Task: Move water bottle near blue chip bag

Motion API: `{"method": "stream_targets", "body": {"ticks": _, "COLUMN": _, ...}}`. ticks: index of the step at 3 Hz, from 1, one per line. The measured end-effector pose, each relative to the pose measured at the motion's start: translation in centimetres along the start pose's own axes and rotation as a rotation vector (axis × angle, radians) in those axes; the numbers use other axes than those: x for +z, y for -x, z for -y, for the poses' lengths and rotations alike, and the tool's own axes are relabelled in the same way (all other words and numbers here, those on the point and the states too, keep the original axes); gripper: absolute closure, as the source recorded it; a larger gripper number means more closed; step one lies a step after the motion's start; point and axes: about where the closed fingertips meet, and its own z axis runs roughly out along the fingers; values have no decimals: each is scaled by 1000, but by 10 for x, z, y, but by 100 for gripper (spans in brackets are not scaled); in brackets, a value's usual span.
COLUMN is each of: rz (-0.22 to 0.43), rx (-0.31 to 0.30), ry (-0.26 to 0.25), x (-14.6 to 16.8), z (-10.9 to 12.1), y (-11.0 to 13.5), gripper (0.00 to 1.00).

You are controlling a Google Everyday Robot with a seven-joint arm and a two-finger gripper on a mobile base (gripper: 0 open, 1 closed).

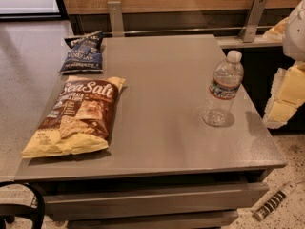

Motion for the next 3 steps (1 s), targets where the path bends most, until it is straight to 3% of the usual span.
{"method": "stream_targets", "body": {"ticks": 1, "rz": 0, "rx": 0, "ry": 0, "x": 0, "z": 0, "y": 0, "gripper": 0}}
{"method": "stream_targets", "body": {"ticks": 2, "rz": 53, "rx": 41, "ry": -10, "x": 6, "z": 2, "y": -4, "gripper": 0}}
{"method": "stream_targets", "body": {"ticks": 3, "rz": 216, "rx": 183, "ry": -40, "x": 26, "z": 7, "y": -15, "gripper": 0}}
